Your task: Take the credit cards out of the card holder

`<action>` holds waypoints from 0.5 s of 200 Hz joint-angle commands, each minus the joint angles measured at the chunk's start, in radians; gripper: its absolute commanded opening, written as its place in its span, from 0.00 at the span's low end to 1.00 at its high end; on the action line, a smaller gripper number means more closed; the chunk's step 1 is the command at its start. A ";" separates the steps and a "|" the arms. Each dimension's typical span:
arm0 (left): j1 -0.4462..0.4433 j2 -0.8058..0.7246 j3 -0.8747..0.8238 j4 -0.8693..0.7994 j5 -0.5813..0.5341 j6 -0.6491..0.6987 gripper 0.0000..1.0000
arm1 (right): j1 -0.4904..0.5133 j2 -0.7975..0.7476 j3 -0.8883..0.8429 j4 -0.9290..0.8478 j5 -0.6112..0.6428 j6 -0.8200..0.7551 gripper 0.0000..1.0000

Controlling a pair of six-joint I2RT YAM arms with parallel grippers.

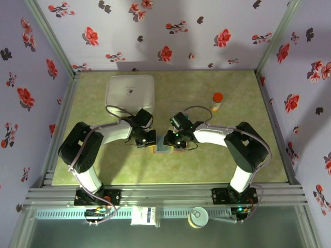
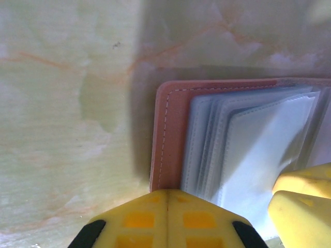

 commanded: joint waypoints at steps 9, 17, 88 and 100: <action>0.011 0.015 -0.017 -0.057 -0.043 0.022 0.00 | 0.003 -0.034 -0.003 -0.081 0.062 -0.026 0.24; 0.011 0.016 -0.017 -0.054 -0.045 0.024 0.00 | 0.002 -0.037 -0.009 -0.077 0.066 -0.024 0.24; 0.012 -0.013 0.003 -0.071 -0.065 0.024 0.00 | -0.009 -0.034 -0.048 -0.028 0.054 -0.007 0.22; 0.012 -0.024 0.007 -0.072 -0.066 0.024 0.00 | -0.011 -0.038 -0.056 -0.013 0.049 -0.002 0.21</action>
